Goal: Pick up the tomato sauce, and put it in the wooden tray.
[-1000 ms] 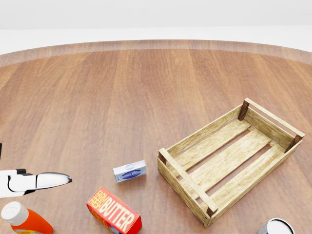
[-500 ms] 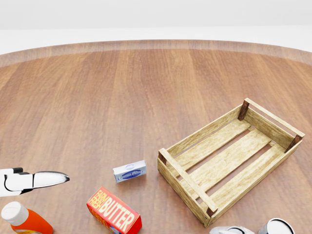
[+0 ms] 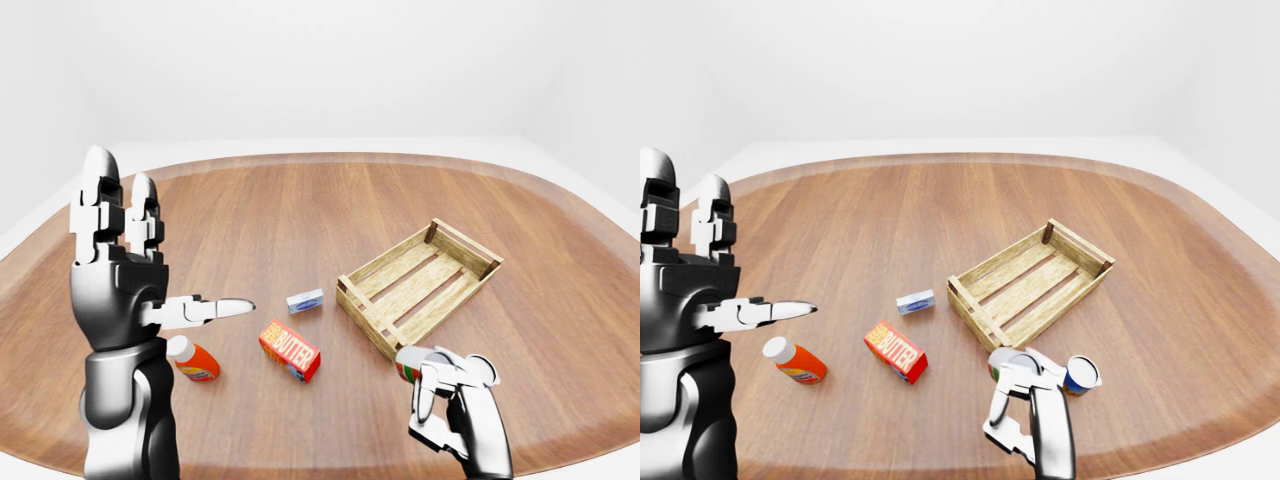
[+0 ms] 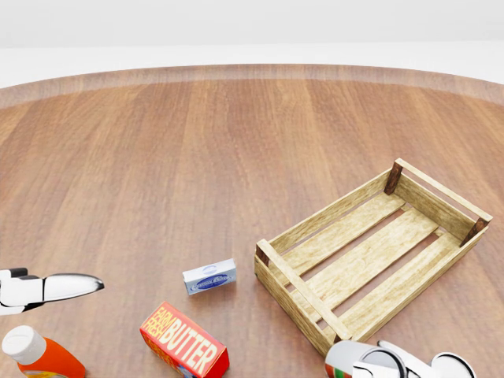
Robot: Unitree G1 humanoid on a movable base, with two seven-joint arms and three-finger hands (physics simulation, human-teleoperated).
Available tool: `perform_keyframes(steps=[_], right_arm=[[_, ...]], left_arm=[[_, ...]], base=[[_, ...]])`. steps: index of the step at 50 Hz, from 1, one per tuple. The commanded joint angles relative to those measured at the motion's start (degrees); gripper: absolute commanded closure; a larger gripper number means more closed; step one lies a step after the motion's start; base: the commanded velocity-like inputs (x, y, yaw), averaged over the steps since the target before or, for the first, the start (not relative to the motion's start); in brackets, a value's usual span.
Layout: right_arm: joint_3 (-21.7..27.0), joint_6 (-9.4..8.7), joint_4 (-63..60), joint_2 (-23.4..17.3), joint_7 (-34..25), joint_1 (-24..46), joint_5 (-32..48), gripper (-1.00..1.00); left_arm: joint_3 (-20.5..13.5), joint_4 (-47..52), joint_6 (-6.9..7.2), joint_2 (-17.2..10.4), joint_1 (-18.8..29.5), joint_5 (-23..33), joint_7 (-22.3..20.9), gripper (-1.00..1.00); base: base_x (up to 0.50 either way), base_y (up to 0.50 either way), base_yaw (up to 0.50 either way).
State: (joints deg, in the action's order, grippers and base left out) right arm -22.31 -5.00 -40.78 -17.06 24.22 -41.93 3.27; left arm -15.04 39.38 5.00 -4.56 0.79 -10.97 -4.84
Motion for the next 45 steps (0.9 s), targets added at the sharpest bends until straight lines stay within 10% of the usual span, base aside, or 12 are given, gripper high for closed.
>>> perform_keyframes(steps=[1, 25, 45], right_arm=[[-3.0, 0.0, -7.5, -3.3, 3.0, -0.1, 0.0, 1.0], [0.0, 0.0, -19.2, -2.0, -0.1, 3.7, -0.6, 1.0], [14.5, 0.0, -19.2, 14.5, -26.5, 24.2, 14.5, 1.0]], left_arm=[[-0.7, -0.2, 0.0, -0.3, 0.4, -0.6, 0.1, -1.0], [-0.4, -0.5, 0.0, -0.6, 0.8, -1.0, 0.7, -1.0], [-1.4, 0.6, 0.0, -0.6, 0.6, -1.7, 0.5, -1.0]], base=[[0.0, 0.0, 0.0], [0.0, 0.0, 0.0], [0.0, 0.0, 0.0]])
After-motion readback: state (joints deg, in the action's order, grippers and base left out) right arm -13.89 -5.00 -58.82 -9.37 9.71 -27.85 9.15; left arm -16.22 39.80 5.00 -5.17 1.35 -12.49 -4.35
